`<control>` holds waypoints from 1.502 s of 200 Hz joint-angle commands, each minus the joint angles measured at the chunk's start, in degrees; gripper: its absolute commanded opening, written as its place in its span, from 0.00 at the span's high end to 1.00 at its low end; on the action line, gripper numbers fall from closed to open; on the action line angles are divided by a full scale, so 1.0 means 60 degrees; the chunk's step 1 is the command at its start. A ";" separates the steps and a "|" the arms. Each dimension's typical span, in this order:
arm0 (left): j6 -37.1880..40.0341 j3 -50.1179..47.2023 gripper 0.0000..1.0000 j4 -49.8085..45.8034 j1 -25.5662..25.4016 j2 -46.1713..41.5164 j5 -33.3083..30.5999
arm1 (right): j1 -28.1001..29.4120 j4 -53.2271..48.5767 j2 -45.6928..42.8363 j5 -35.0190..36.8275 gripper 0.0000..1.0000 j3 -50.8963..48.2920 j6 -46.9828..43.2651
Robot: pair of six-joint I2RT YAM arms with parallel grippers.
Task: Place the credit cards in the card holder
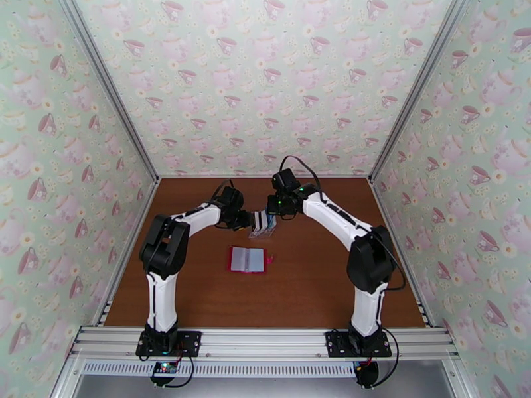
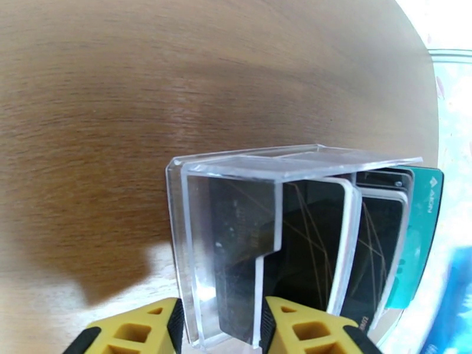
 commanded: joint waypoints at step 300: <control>0.1008 -0.6261 0.62 0.0299 0.0038 -0.5133 -0.0245 | 0.2496 1.1859 -0.2458 0.0216 1.00 -0.9983 0.6620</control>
